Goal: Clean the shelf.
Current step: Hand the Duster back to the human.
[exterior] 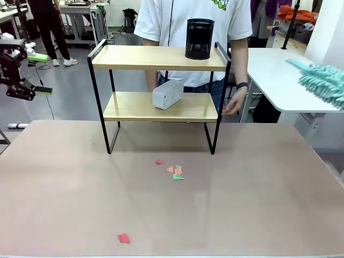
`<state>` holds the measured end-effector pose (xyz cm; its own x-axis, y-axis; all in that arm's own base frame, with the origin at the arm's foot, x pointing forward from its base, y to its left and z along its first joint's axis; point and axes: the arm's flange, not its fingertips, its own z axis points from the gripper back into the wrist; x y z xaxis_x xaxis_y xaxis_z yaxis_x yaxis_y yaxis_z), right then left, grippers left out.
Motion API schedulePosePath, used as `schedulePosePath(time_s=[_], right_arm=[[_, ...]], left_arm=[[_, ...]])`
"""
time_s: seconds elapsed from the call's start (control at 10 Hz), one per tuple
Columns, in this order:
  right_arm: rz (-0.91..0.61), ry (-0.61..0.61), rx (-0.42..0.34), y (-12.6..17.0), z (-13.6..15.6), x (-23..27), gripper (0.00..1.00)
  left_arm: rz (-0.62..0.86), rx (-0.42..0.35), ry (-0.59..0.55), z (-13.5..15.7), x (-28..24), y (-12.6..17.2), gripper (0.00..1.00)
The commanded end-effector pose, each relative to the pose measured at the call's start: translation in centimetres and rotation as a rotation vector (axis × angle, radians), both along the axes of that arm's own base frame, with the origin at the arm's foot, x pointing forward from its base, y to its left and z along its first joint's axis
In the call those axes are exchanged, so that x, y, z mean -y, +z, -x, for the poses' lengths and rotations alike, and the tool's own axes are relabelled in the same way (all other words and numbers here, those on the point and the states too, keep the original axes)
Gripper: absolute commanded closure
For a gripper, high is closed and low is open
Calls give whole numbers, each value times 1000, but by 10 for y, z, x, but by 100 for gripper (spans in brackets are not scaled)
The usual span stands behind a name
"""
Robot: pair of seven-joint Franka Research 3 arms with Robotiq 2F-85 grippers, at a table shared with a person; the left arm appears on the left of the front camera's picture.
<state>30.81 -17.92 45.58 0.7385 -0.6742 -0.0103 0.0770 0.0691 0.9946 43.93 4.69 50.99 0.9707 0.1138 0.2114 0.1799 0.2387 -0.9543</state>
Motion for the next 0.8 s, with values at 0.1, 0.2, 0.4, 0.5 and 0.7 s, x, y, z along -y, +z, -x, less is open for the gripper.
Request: schedulePosePath(time_s=[0.1, 0.2, 0.4, 0.5, 0.7], right_arm=[[-53, 92, -34, -24, 20, -33, 100], [-65, 104, -51, -28, 15, -37, 100], [-63, 117, -61, -30, 9, -43, 100], [-58, 118, -63, -28, 8, -44, 100], [-50, 117, -69, -28, 7, -45, 100]], left_arm=[[15, 23, 17, 1, 1, 7, 0], [15, 23, 17, 1, 1, 7, 0], [15, 23, 17, 1, 1, 7, 0], [15, 23, 17, 1, 1, 7, 0], [15, 23, 17, 1, 1, 7, 0]])
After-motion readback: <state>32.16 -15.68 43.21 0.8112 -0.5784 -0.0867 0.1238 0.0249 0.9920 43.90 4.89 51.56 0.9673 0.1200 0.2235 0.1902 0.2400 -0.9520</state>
